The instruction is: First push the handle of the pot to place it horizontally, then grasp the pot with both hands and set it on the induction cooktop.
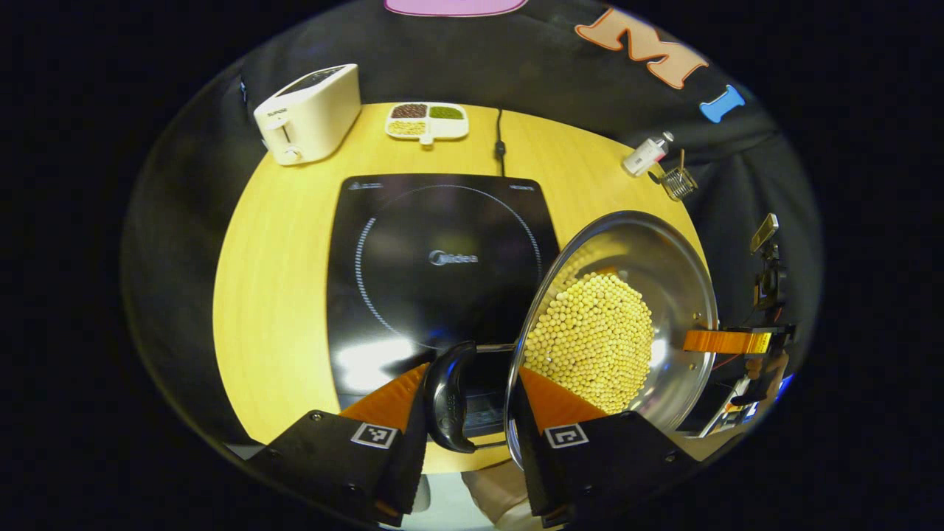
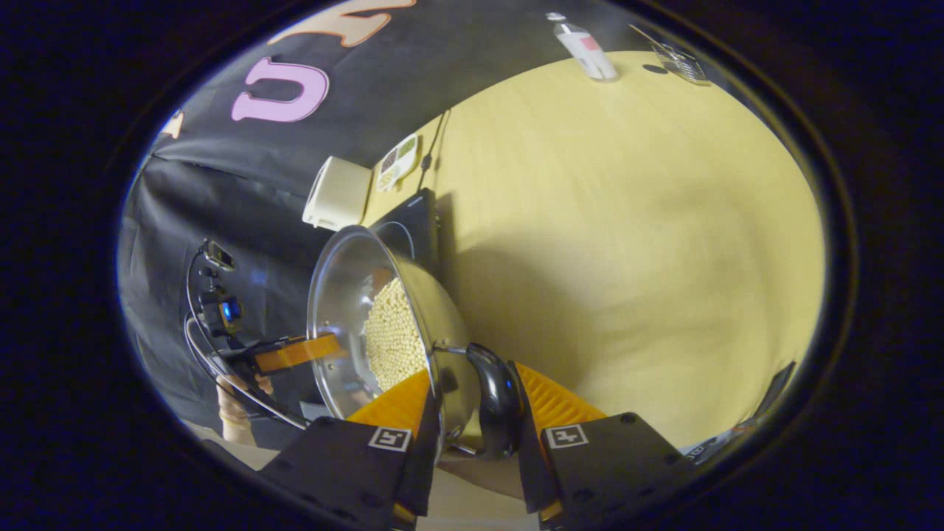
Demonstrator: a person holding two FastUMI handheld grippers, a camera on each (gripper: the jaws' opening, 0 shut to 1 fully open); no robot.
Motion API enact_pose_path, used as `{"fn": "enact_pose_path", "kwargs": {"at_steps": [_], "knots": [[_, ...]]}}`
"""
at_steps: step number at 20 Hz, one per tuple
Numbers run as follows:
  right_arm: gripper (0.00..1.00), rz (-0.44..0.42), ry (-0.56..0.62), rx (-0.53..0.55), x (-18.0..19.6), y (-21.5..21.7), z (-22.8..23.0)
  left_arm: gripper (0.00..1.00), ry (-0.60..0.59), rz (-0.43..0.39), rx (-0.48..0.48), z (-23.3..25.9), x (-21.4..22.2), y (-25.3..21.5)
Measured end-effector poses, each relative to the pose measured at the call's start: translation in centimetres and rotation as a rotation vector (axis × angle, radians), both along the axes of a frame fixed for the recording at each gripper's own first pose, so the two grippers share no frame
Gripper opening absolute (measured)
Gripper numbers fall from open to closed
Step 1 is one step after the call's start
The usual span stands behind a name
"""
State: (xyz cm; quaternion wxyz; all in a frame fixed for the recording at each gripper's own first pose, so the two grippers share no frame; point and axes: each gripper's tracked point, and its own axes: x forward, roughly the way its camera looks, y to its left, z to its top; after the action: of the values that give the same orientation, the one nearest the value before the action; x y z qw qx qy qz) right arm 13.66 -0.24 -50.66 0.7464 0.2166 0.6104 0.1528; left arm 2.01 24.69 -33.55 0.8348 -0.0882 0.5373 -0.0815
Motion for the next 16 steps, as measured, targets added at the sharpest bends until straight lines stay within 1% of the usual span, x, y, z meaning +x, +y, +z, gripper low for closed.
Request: {"fn": "enact_pose_path", "kwargs": {"at_steps": [1,2,3,7,8,9,12,13,14,16], "knots": [[0.45,0.006,-0.012,0.001,0.0,0.0,0.0,0.59,-0.014,-0.002,0.009,-0.1,0.3,1.3],[0.58,0.011,-0.026,0.001,0.1,0.1,-0.1,0.58,-0.031,0.003,0.015,-0.2,0.6,2.6],[0.44,0.018,-0.035,0.000,0.0,0.2,-0.2,0.58,-0.042,0.009,0.018,-0.4,1.0,3.8],[0.43,0.016,-0.077,0.000,0.8,0.1,0.0,0.58,-0.069,0.046,0.024,-1.3,2.7,7.5],[0.43,0.012,-0.086,0.004,1.4,-0.1,0.2,0.60,-0.077,0.055,0.026,-1.5,3.1,8.3],[0.43,0.002,-0.097,0.008,1.7,-0.2,0.5,0.58,-0.086,0.063,0.028,-1.8,3.8,8.7],[0.41,-0.015,-0.140,0.009,3.1,-0.9,1.0,0.58,-0.117,0.088,0.034,-2.2,5.6,10.0],[0.49,-0.013,-0.151,0.007,3.4,-0.8,1.2,0.58,-0.129,0.095,0.040,-2.2,6.3,10.4],[0.50,-0.012,-0.159,0.005,3.8,-0.9,1.3,0.59,-0.141,0.099,0.050,-2.3,6.8,10.7],[0.51,-0.014,-0.170,-0.002,4.8,-1.1,0.9,0.58,-0.167,0.104,0.076,-2.0,7.8,11.3]]}}
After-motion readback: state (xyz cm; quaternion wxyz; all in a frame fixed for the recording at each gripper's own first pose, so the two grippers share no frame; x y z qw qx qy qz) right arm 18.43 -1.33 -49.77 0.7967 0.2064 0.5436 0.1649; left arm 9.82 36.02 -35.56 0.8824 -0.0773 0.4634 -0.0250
